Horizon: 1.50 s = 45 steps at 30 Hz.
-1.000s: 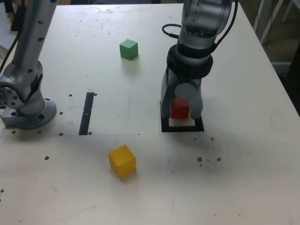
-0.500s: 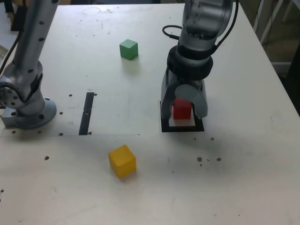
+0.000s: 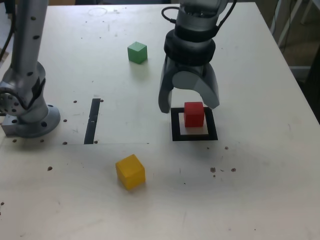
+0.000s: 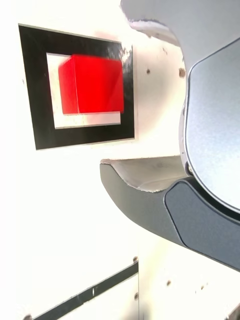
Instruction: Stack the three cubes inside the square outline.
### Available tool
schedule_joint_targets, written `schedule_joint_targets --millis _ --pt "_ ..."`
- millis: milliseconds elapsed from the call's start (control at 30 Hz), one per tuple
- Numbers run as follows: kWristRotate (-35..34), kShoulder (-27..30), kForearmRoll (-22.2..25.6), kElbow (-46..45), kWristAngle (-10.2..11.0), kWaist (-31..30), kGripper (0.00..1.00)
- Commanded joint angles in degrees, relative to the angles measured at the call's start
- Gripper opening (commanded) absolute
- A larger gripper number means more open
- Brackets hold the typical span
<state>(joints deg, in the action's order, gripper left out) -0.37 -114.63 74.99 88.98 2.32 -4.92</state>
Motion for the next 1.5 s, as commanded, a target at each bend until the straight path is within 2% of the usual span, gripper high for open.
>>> schedule_joint_targets --millis 0,133,267,433,633,833,1033,1267,1467 --pt "0.2 0.8 1.6 0.4 -0.3 0.1 1.0" --pt "-0.9 3.5 3.8 -0.8 -0.4 -0.2 1.0" --pt "-5.9 7.5 5.3 -3.4 -0.6 -2.4 1.0" --pt "-18.1 12.1 7.9 -6.7 -1.3 -7.5 1.0" --pt "-35.2 16.7 8.3 -11.7 -2.2 -15.4 1.0" --pt "-45.4 17.2 8.0 -13.8 -4.1 -21.7 1.0" --pt "-48.3 16.1 5.9 -13.3 -6.6 -23.9 1.0" --pt "-48.4 13.3 3.4 -12.0 -11.3 -24.2 1.0" --pt "-48.9 12.1 1.4 -11.9 -12.5 -24.5 1.0"
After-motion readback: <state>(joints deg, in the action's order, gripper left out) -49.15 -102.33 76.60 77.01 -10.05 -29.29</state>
